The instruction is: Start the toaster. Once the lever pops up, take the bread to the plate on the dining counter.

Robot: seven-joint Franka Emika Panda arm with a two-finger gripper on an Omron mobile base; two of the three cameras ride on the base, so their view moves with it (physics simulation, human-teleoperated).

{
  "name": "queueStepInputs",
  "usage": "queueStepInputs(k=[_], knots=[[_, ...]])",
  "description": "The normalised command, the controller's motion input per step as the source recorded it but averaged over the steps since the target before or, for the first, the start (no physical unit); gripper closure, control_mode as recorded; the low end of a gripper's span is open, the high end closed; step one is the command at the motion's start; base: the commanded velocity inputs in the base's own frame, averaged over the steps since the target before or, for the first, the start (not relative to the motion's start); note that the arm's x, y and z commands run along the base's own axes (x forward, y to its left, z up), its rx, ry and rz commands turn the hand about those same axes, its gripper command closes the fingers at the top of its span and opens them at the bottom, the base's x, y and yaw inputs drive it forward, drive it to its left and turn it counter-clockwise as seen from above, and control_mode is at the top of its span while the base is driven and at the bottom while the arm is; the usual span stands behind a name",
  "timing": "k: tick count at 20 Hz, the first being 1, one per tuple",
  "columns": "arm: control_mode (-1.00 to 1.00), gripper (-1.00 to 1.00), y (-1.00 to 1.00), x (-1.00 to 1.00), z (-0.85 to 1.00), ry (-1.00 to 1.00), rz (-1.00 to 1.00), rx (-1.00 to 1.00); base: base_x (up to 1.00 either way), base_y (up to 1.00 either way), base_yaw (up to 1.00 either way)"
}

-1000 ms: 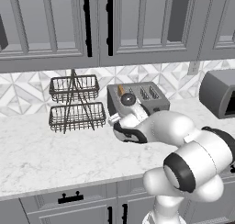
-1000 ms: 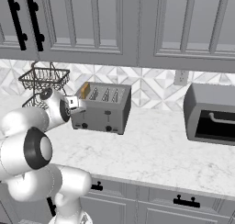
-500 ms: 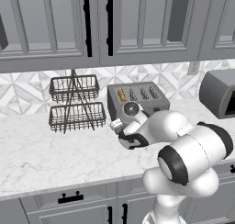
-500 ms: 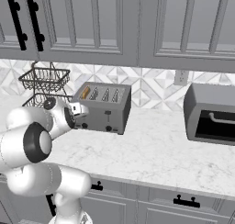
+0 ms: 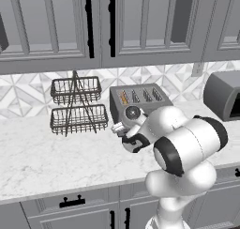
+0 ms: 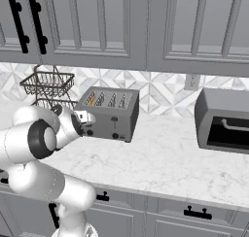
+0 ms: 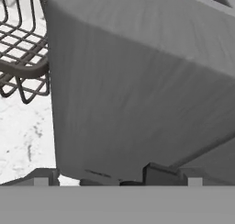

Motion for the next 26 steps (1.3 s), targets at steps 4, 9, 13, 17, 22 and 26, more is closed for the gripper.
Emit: queueStepInputs(k=[4, 9, 13, 17, 22, 26], knots=[[-1.0, -1.0, 0.0, 0.1, -0.8, 0.23, 0.0, 0.05, 0.0, 0.0, 0.0], [-1.0, -1.0, 0.0, -0.44, -0.06, -0.01, 0.0, 0.06, 0.0, 0.0, 0.0], [-1.0, -1.0, 0.0, -0.95, 0.99, -0.34, -0.02, 0.02, 0.0, 0.0, 0.0], [-1.0, -1.0, 0.0, -0.52, 1.0, -0.17, -0.1, 0.02, 0.0, 0.0, 0.0], [-1.0, -1.0, -0.07, -0.2, 1.0, 0.1, -0.13, 0.12, 0.0, 0.0, 0.0], [-1.0, -1.0, -0.32, -0.18, 1.0, 0.31, -0.07, 0.21, 0.0, 0.0, 0.0]])
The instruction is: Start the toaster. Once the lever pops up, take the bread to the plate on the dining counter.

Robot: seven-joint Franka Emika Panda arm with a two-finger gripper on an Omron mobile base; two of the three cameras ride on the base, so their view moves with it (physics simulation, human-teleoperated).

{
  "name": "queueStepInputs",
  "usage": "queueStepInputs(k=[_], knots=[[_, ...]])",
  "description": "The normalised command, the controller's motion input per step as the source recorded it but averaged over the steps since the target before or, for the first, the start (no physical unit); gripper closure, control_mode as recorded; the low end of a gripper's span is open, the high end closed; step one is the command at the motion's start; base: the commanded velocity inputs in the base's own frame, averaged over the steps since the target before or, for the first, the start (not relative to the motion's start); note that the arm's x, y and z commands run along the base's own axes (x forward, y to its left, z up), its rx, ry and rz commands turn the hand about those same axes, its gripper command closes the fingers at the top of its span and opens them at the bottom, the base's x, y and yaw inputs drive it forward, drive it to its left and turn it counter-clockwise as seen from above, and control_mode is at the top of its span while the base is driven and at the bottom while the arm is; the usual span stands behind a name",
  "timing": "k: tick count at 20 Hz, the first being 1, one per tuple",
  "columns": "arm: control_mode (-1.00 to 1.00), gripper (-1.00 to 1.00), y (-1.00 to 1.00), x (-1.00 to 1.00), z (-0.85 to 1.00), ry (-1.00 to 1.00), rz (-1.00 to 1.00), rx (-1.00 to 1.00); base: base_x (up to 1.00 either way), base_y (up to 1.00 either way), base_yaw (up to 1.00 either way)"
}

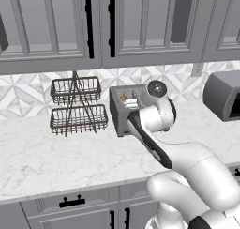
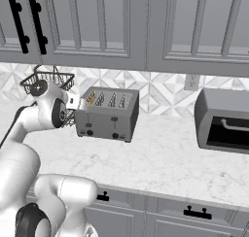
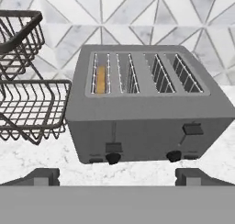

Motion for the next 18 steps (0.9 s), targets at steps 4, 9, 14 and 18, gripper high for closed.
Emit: queueStepInputs(k=[4, 9, 14, 18], knots=[[-1.0, -1.0, -0.31, -0.21, 0.83, 0.33, -0.06, 0.17, 0.0, 0.0, 0.0], [-1.0, -1.0, -0.19, -0.32, 0.26, 0.14, -0.01, 0.03, 0.0, 0.0, 0.0], [-1.0, -1.0, -0.25, -0.32, 0.03, 0.01, 0.0, 0.0, 0.0, 0.0, 0.0], [-1.0, -1.0, -0.17, -0.2, 0.0, -0.02, 0.0, 0.0, 0.0, 0.0, 0.0]])
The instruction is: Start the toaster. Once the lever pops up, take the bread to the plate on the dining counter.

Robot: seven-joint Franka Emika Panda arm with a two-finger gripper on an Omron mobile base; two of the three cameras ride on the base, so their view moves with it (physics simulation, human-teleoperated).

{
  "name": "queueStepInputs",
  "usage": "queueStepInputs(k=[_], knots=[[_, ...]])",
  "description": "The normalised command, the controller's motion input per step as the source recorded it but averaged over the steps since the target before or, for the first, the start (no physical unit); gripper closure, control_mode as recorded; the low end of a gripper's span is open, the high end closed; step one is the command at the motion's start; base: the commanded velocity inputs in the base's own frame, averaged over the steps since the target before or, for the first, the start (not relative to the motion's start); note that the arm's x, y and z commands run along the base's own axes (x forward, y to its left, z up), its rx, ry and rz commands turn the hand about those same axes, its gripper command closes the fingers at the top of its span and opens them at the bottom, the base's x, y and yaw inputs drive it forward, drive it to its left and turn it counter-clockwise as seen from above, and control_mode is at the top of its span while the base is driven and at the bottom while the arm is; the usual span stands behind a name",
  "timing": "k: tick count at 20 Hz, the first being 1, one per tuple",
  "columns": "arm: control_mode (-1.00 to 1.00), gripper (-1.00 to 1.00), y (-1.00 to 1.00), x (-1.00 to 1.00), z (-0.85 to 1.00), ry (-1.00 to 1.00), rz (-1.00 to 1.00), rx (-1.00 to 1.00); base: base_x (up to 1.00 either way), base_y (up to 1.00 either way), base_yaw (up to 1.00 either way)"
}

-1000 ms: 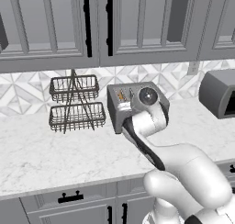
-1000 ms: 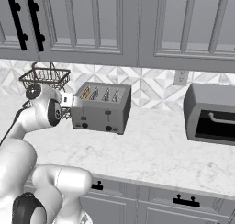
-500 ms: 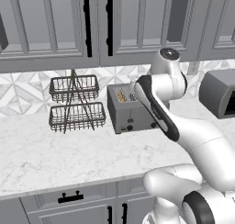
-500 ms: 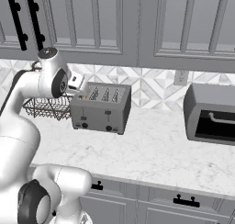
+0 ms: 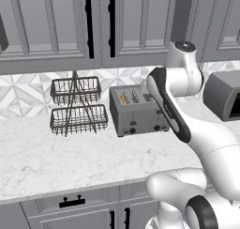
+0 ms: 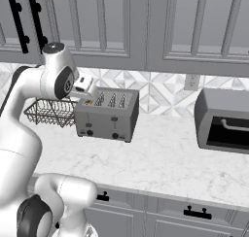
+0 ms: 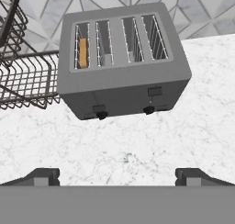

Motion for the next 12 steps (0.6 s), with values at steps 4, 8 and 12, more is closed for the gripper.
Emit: queueStepInputs(k=[4, 8, 12], knots=[[-1.0, -1.0, -0.04, 0.0, 0.0, 0.0, 0.0, 0.0, 0.0, 0.0, 0.0], [-1.0, -1.0, 0.0, 0.0, 0.0, 0.0, 0.0, 0.0, 0.0, 0.0, 0.0], [-1.0, -1.0, 0.0, 0.0, 0.0, 0.0, 0.0, 0.0, 0.0, 0.0, 0.0]])
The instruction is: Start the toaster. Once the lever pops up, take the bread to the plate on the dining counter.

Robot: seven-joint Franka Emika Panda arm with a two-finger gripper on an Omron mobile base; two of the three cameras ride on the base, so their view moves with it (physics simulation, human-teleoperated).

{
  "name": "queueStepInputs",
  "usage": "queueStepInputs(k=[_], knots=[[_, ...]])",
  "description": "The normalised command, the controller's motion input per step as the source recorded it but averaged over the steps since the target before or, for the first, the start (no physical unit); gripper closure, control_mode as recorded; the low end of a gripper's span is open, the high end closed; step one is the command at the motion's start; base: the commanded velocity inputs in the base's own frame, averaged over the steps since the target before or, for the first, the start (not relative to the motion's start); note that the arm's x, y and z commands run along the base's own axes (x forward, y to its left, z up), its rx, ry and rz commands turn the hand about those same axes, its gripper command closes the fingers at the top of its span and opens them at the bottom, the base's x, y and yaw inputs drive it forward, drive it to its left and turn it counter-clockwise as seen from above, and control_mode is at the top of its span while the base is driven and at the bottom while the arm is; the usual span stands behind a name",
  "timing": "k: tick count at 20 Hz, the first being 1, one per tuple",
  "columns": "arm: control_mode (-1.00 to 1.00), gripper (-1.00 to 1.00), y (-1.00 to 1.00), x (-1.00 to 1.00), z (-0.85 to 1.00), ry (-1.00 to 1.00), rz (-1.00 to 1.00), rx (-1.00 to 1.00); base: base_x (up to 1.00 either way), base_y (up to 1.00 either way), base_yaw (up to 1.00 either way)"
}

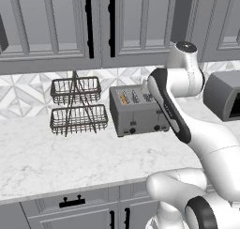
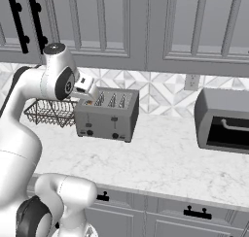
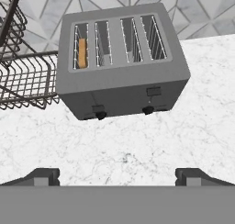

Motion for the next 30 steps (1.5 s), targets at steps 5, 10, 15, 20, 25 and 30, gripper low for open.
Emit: queueStepInputs(k=[5, 10, 15, 20, 25, 30], knots=[[-1.0, -1.0, 0.0, 0.0, 0.0, 0.0, 0.0, 0.0, 0.0, 0.0, 0.0], [-1.0, -1.0, 0.0, 0.0, 0.0, 0.0, 0.0, 0.0, 0.0, 0.0, 0.0], [-1.0, -1.0, 0.0, 0.0, 0.0, 0.0, 0.0, 0.0, 0.0, 0.0, 0.0], [-1.0, -1.0, 0.0, 0.0, 0.0, 0.0, 0.0, 0.0, 0.0, 0.0, 0.0], [-1.0, -1.0, 0.0, 0.0, 0.0, 0.0, 0.0, 0.0, 0.0, 0.0, 0.0], [-1.0, -1.0, 0.0, 0.0, 0.0, 0.0, 0.0, 0.0, 0.0, 0.0, 0.0]])
